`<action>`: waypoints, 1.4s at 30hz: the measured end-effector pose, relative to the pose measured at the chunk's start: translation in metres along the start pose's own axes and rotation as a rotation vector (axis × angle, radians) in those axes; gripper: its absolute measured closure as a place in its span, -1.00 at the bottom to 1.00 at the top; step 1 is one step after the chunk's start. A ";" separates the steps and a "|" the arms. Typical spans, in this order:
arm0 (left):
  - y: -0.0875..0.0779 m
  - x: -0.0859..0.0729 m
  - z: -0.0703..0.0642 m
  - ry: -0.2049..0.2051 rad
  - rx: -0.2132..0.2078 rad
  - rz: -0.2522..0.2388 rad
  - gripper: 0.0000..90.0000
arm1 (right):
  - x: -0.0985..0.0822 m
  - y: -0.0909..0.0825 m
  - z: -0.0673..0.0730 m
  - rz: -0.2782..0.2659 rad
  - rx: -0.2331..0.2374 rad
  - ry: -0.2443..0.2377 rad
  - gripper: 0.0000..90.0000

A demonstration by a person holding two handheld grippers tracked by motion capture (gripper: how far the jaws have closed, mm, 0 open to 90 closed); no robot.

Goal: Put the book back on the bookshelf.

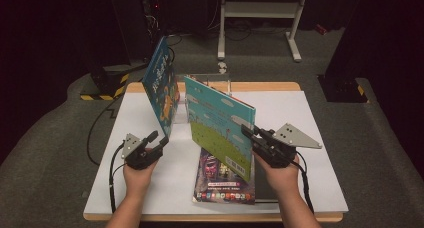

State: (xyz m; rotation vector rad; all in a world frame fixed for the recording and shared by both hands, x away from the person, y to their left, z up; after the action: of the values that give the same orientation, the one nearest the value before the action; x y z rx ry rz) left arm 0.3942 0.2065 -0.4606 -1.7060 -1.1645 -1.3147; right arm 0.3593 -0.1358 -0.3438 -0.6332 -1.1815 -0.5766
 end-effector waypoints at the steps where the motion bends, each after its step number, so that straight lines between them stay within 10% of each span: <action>1: 0.000 0.000 0.001 -0.006 0.003 -0.002 0.10 | 0.000 0.000 0.000 0.003 -0.002 -0.001 0.74; 15: -0.001 0.000 0.003 -0.019 0.004 -0.003 0.11 | 0.007 0.013 0.010 0.073 0.009 -0.021 0.64; 25: -0.001 0.000 0.004 -0.021 0.005 -0.002 0.12 | 0.010 0.016 0.011 0.065 0.013 0.026 0.79; 42: -0.003 0.002 0.006 -0.026 0.006 -0.009 0.12 | 0.028 0.051 0.024 0.042 -0.023 -0.030 0.79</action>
State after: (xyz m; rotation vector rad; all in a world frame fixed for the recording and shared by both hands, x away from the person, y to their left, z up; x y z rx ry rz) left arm 0.3940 0.2137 -0.4606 -1.7204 -1.1910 -1.2958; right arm 0.3874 -0.0849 -0.3187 -0.6867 -1.1881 -0.5471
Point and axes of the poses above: each handheld gripper's, and its own axes: y roughly forward along the jaws, x roughly out of its top, z roughly to its left, the point moved 3 cm from there along y, roughly forward along the jaws, and after that the axes turned 12 degrees about y, right-handed, at the moved point
